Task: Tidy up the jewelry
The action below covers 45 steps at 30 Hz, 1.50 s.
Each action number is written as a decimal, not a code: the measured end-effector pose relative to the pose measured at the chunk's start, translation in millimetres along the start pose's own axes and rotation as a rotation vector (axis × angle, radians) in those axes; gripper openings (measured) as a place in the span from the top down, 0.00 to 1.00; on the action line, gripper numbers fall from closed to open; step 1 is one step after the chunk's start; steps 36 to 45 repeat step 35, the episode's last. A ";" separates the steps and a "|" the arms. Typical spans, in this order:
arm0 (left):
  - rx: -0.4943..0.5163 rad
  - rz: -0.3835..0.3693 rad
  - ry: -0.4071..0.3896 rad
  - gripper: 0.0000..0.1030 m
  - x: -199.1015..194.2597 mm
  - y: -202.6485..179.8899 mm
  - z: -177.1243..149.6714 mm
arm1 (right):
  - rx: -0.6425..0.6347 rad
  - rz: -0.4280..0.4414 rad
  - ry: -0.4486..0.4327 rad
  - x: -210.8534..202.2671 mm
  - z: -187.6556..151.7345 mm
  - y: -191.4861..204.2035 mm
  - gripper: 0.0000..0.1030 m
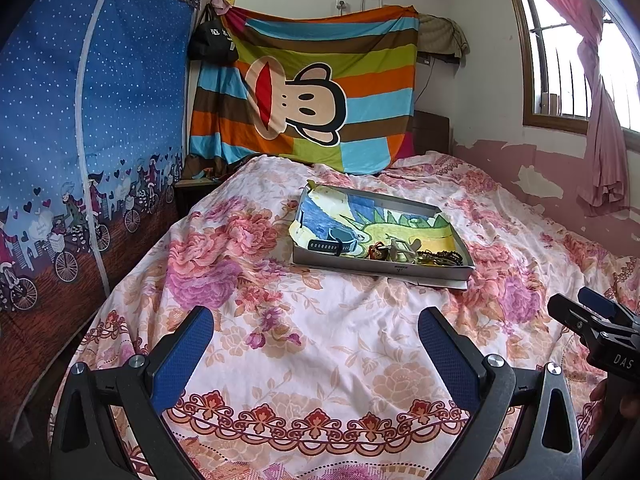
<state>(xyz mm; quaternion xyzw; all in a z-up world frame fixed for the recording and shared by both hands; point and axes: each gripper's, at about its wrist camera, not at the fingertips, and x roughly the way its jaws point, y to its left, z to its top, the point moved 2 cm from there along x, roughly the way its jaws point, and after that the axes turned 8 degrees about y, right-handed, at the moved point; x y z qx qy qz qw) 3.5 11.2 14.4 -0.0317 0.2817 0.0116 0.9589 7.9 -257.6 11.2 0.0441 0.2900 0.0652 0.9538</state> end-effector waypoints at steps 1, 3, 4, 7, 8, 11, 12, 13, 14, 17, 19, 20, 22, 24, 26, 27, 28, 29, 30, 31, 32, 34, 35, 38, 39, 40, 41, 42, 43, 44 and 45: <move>0.000 -0.001 0.000 0.00 0.1 0.2 -0.1 | 0.000 0.000 0.000 0.4 -0.3 0.0 0.01; 0.001 -0.001 0.000 0.00 0.1 0.1 -0.1 | 0.001 -0.001 0.001 0.0 -0.1 0.0 0.01; 0.001 -0.001 0.000 0.00 0.2 0.2 -0.3 | 0.001 0.000 0.001 -0.2 0.1 0.1 0.01; 0.001 -0.001 0.000 0.00 0.3 0.4 -0.6 | 0.001 -0.001 0.001 -0.2 0.2 0.0 0.01; 0.001 0.000 0.000 0.00 0.4 0.6 -0.8 | 0.001 0.000 0.001 -0.2 0.1 -0.1 0.01; 0.001 0.000 0.000 0.00 0.6 0.6 -1.3 | 0.001 0.000 0.001 -0.3 0.2 0.0 0.01; 0.001 0.000 0.000 0.00 0.5 0.4 -1.2 | 0.001 0.000 0.001 0.3 -0.3 -0.3 0.01; 0.002 0.000 0.001 0.00 0.8 0.6 -1.4 | 0.001 0.000 0.001 0.3 -0.2 -0.3 0.01; 0.002 0.000 0.001 0.00 0.3 -0.1 -0.8 | 0.001 0.000 0.001 -0.2 0.2 -0.1 0.01; 0.001 -0.002 0.002 0.00 0.5 -0.2 -0.8 | 0.001 0.000 0.001 -0.2 0.3 -0.2 0.01; -0.003 -0.003 0.010 0.00 1.6 -0.2 -0.4 | 0.001 -0.001 0.002 -0.2 0.2 -0.2 0.01; -0.003 -0.003 0.013 0.00 1.7 -0.7 0.4 | 0.002 -0.001 0.003 0.3 -0.7 -0.7 0.01; -0.002 0.001 0.016 0.00 2.4 -0.6 0.6 | 0.003 -0.002 0.005 1.3 -2.5 -1.2 0.01; -0.001 0.001 0.022 0.00 2.9 -0.8 0.5 | 0.004 -0.002 0.006 1.7 -4.8 -1.4 0.01; 0.001 0.004 0.027 0.00 4.0 -1.1 -0.5 | 0.004 -0.003 0.008 2.6 -6.8 -1.0 0.01; 0.002 0.006 0.028 0.00 4.7 -1.2 -1.1 | 0.004 -0.002 0.009 2.9 -8.1 -0.7 0.01; 0.004 0.008 0.029 0.00 5.2 -1.1 -1.3 | 0.005 -0.002 0.010 2.9 -8.9 -0.5 0.01; 0.006 0.008 0.030 0.00 5.4 -1.3 -1.7 | 0.005 -0.002 0.012 3.5 -8.5 -0.3 0.01; 0.008 0.008 0.030 0.00 5.8 -1.3 -1.8 | 0.005 -0.002 0.013 3.7 -9.9 0.3 0.01; 0.008 0.008 0.031 0.00 6.0 -1.4 -1.9 | 0.005 -0.002 0.014 4.0 -10.2 0.7 0.01; 0.009 0.008 0.031 0.00 6.2 -1.5 -2.3 | 0.006 -0.002 0.015 4.5 -9.1 0.9 0.01; 0.008 0.007 0.031 0.00 6.7 -1.5 -2.5 | 0.007 -0.003 0.017 4.2 -9.8 1.6 0.01; 0.009 0.007 0.031 0.00 6.5 -1.8 -2.5 | 0.008 -0.004 0.019 4.5 -9.5 1.6 0.01; 0.009 0.007 0.031 0.00 6.5 -1.8 -2.5 | 0.008 -0.004 0.019 4.5 -9.5 1.6 0.01; 0.009 0.007 0.031 0.00 6.5 -1.8 -2.5 | 0.008 -0.004 0.019 4.5 -9.5 1.6 0.01; 0.009 0.007 0.031 0.00 6.5 -1.8 -2.5 | 0.008 -0.004 0.019 4.5 -9.5 1.6 0.01; 0.009 0.007 0.031 0.00 6.5 -1.8 -2.5 | 0.008 -0.004 0.019 4.5 -9.5 1.6 0.01; 0.009 0.007 0.031 0.00 6.5 -1.8 -2.5 | 0.008 -0.004 0.019 4.5 -9.5 1.6 0.01; 0.009 0.007 0.031 0.00 6.5 -1.8 -2.5 | 0.008 -0.004 0.019 4.5 -9.5 1.6 0.01; 0.009 0.007 0.031 0.00 6.5 -1.8 -2.5 | 0.008 -0.004 0.019 4.5 -9.5 1.6 0.01; 0.009 0.007 0.031 0.00 6.5 -1.8 -2.5 | 0.008 -0.004 0.019 4.5 -9.5 1.6 0.01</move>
